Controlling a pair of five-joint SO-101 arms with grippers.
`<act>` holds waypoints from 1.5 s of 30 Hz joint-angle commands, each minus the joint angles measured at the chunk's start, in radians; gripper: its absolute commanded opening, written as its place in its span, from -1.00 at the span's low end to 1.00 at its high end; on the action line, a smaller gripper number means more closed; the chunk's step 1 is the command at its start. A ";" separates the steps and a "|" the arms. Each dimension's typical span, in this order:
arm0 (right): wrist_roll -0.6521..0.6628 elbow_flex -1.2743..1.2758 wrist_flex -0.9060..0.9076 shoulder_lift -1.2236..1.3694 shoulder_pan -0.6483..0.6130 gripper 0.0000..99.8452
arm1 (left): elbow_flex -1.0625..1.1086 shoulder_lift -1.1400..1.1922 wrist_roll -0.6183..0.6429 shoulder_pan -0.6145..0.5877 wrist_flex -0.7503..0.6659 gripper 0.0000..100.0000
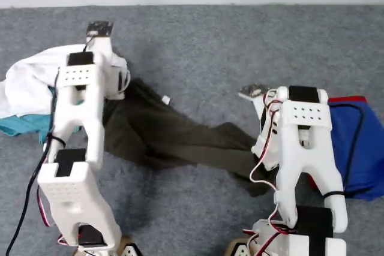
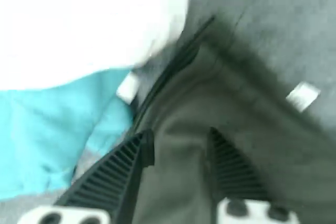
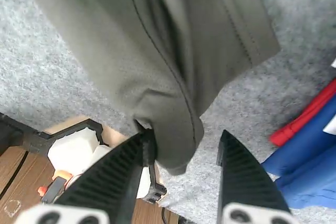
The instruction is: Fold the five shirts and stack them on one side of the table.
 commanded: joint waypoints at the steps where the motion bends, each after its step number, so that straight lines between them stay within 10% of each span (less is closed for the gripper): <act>1: 0.005 -0.005 -0.001 -0.031 -0.012 -0.63 | -0.038 0.014 0.046 0.015 -0.087 -0.59; 15: 0.005 -0.005 -0.004 -0.027 -0.012 -0.64 | -0.297 0.318 0.049 0.048 -0.095 -0.60; 26: 0.005 -0.005 -0.005 -0.027 -0.012 -0.64 | -0.476 0.463 0.044 0.064 -0.041 -0.97; 38: 0.003 -0.005 -0.004 -0.027 -0.012 -0.64 | -0.958 0.411 0.041 0.051 0.465 -0.98; 45: 0.005 -0.005 0.008 -0.035 -0.004 -0.64 | -0.768 0.279 0.043 0.058 0.460 -0.98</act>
